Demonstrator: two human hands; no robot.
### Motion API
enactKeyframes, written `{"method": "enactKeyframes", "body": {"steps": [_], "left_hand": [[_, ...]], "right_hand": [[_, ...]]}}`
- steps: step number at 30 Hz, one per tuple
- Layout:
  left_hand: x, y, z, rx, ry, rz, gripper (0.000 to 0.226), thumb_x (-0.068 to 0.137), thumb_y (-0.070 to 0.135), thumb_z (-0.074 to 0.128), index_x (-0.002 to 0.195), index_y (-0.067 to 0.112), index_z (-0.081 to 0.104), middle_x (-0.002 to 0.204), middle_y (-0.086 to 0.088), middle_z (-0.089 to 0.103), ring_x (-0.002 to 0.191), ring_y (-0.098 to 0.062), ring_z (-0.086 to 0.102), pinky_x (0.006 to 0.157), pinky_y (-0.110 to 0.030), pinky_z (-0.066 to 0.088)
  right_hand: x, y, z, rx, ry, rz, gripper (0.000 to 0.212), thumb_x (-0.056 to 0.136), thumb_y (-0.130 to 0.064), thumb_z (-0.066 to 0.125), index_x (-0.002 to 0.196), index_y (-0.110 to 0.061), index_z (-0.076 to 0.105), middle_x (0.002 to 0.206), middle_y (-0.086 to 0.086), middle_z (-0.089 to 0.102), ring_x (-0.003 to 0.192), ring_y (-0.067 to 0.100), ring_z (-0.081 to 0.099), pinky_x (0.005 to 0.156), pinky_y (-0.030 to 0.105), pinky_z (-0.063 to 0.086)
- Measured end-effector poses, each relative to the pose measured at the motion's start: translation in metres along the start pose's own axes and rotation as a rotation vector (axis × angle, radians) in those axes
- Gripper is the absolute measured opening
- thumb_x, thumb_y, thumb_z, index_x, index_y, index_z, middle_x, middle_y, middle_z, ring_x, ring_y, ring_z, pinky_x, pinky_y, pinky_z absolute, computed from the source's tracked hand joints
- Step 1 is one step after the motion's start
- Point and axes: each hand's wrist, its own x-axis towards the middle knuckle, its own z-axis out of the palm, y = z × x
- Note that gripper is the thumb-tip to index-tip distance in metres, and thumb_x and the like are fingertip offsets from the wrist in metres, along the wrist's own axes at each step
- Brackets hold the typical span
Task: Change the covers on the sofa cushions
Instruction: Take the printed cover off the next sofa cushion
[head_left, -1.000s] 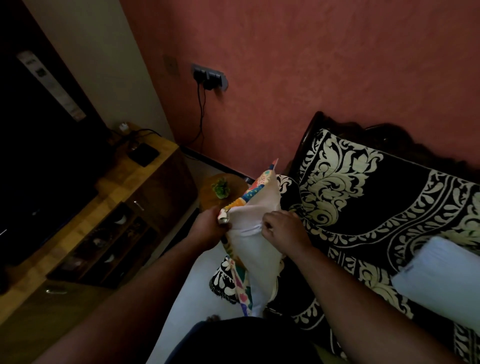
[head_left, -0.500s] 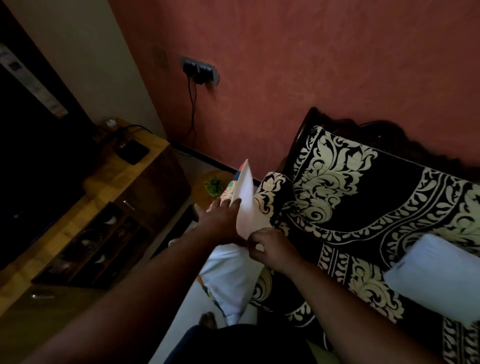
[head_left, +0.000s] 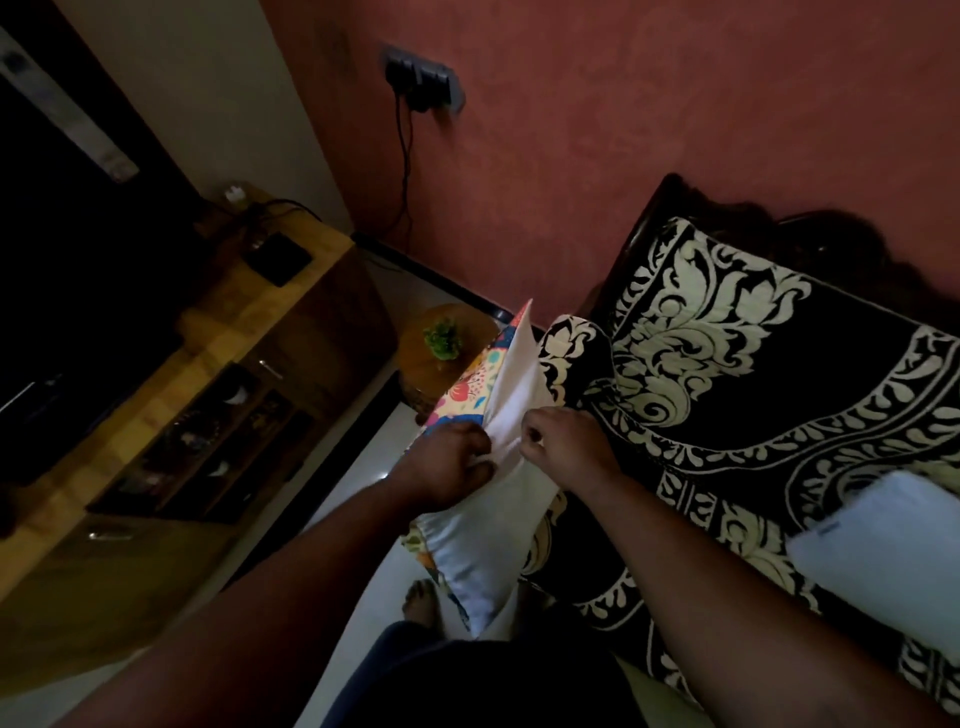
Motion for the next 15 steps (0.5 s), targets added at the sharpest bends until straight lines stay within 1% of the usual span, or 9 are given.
{"method": "enactKeyframes", "body": {"steps": [3,6,8,9,10,11,13,14,15], "left_hand": [[-0.009,-0.003,-0.013,-0.213,0.013,-0.031,0.057,0.073,0.054,0.054,0.101,0.009,0.075,0.106,-0.005,0.069,0.102,-0.021,0.065,0.092,-0.034,0.051],[-0.022,-0.015,-0.020,-0.415,-0.083,-0.129,0.048,0.066,0.054,0.060,0.090,0.014,0.071,0.100,-0.002,0.069,0.095,-0.017,0.065,0.090,-0.036,0.052],[-0.028,-0.012,-0.027,-0.459,-0.103,-0.182,0.043,0.063,0.057,0.063,0.083,0.019,0.069,0.094,-0.004,0.068,0.086,-0.016,0.063,0.085,-0.037,0.052],[-0.027,-0.010,-0.027,-0.423,-0.058,-0.187,0.047,0.063,0.062,0.064,0.085,0.020,0.069,0.096,-0.005,0.067,0.087,-0.017,0.061,0.084,-0.037,0.052],[-0.024,-0.007,-0.025,-0.348,0.005,-0.200,0.060,0.063,0.071,0.065,0.096,0.021,0.069,0.104,-0.005,0.064,0.093,-0.016,0.059,0.087,-0.035,0.051],[-0.020,-0.003,-0.022,-0.244,0.044,-0.242,0.081,0.060,0.084,0.062,0.113,0.024,0.065,0.120,-0.004,0.059,0.106,-0.016,0.056,0.094,-0.035,0.049],[-0.006,0.006,-0.010,-0.069,0.047,-0.362,0.117,0.054,0.100,0.049,0.146,0.030,0.038,0.154,-0.004,0.035,0.141,-0.024,0.035,0.112,-0.047,0.039],[0.002,0.011,-0.002,0.006,0.037,-0.402,0.124,0.054,0.100,0.049,0.153,0.030,0.025,0.162,-0.004,0.024,0.148,-0.026,0.024,0.114,-0.055,0.034],[0.011,0.016,0.007,0.075,0.044,-0.434,0.124,0.057,0.095,0.053,0.155,0.028,0.017,0.163,-0.006,0.019,0.150,-0.027,0.021,0.113,-0.059,0.034]], "right_hand": [[0.011,0.020,-0.008,-0.020,-0.012,0.041,0.017,0.080,-0.038,0.060,0.078,-0.021,0.059,0.078,-0.001,0.064,0.077,0.026,0.061,0.063,0.035,0.044],[0.019,0.045,-0.014,0.007,0.005,0.163,0.020,0.084,-0.034,0.065,0.076,-0.018,0.056,0.076,0.002,0.062,0.074,0.030,0.060,0.059,0.036,0.042],[0.021,0.054,-0.017,0.037,0.030,0.186,0.019,0.084,-0.032,0.066,0.075,-0.017,0.056,0.076,0.002,0.061,0.071,0.029,0.058,0.057,0.036,0.042],[0.020,0.054,-0.018,0.068,0.043,0.175,0.018,0.084,-0.031,0.066,0.076,-0.018,0.057,0.076,0.001,0.061,0.070,0.027,0.057,0.057,0.035,0.042],[0.019,0.053,-0.018,0.110,0.055,0.149,0.016,0.083,-0.032,0.065,0.075,-0.020,0.057,0.076,-0.002,0.061,0.070,0.024,0.057,0.057,0.034,0.041],[0.017,0.050,-0.018,0.148,0.066,0.109,0.015,0.082,-0.034,0.063,0.075,-0.022,0.058,0.076,-0.004,0.061,0.070,0.020,0.058,0.057,0.033,0.042],[0.011,0.039,-0.016,0.196,0.061,0.017,0.016,0.080,-0.038,0.058,0.075,-0.023,0.060,0.075,-0.007,0.064,0.071,0.016,0.060,0.060,0.032,0.046],[0.007,0.033,-0.014,0.206,0.049,-0.030,0.017,0.080,-0.038,0.058,0.074,-0.023,0.061,0.075,-0.007,0.064,0.071,0.014,0.060,0.062,0.032,0.046],[0.003,0.028,-0.012,0.208,0.039,-0.065,0.015,0.079,-0.037,0.059,0.074,-0.023,0.062,0.074,-0.008,0.064,0.071,0.013,0.060,0.063,0.031,0.045]]}}
